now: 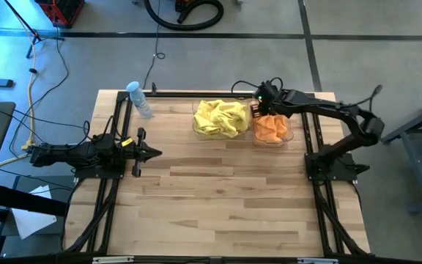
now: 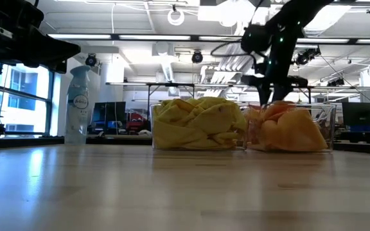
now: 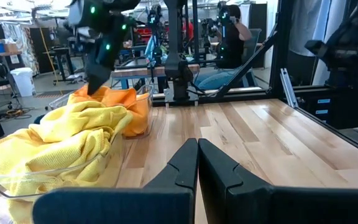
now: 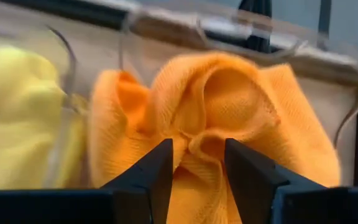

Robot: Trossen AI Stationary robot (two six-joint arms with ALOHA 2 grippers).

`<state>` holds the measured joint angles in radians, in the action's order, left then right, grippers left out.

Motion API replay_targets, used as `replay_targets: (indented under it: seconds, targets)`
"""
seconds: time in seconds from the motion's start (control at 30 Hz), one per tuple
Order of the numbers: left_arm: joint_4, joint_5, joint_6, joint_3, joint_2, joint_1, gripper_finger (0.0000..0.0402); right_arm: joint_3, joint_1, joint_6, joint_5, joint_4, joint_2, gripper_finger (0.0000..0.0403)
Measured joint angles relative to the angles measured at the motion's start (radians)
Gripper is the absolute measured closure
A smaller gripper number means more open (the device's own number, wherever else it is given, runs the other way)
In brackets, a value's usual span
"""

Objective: Sort microfiber towel by color & place in baskets
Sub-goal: Put the orange microfiber towel into the right transparent bin

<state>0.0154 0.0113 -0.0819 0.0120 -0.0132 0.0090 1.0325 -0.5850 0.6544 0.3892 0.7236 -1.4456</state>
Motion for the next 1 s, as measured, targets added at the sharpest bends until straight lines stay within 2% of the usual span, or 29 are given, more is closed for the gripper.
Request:
replay_targets:
  seconds: [0.3,0.53,0.77,1.0]
  targets:
    - [0.0,0.0,0.0,0.0,0.0,0.0,0.0401,0.0,-0.076,0.023,-0.031,0.009,-0.185,0.0284]
    - [0.0,0.0,0.0,0.0,0.0,0.0,0.0402,0.002,-0.117,0.022,-0.063,0.001,-0.259,0.0285]
    - [0.0,0.0,0.0,0.0,0.0,0.0,0.0401,0.0,-0.117,0.007,-0.062,0.008,-0.211,0.0285]
    - [0.0,0.0,0.0,0.0,0.0,0.0,0.0401,0.0,-0.095,0.019,-0.073,0.061,-0.06,0.0285]
